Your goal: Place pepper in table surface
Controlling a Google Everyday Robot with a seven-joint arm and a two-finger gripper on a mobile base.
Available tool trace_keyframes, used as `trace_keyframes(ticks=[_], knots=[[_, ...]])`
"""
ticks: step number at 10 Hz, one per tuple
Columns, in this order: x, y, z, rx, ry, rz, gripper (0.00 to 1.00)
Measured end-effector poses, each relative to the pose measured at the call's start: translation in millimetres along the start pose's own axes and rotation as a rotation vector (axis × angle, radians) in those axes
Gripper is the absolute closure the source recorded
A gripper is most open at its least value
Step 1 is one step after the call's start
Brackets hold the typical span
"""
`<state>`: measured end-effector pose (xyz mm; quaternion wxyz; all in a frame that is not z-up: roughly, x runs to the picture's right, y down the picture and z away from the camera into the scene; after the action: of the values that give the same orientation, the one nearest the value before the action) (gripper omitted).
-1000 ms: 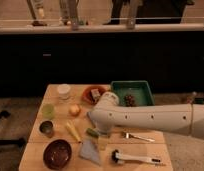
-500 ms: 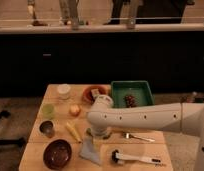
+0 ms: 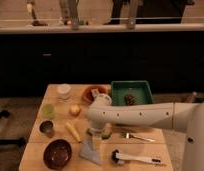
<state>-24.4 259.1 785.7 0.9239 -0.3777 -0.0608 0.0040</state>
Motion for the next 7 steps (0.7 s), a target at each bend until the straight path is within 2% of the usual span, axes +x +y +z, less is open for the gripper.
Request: trace_keyframes(ticks=[3,5,6,7], knots=[[8,-6,15,-0.033,-0.011,-0.028,0.20],[11,-9,20,-0.043,-0.009,-0.044,0.20],[13,-10,22,-0.047,-0.007,-0.050,0.22],[14,-12,24,-0.049,-0.006,-0.053,0.30]])
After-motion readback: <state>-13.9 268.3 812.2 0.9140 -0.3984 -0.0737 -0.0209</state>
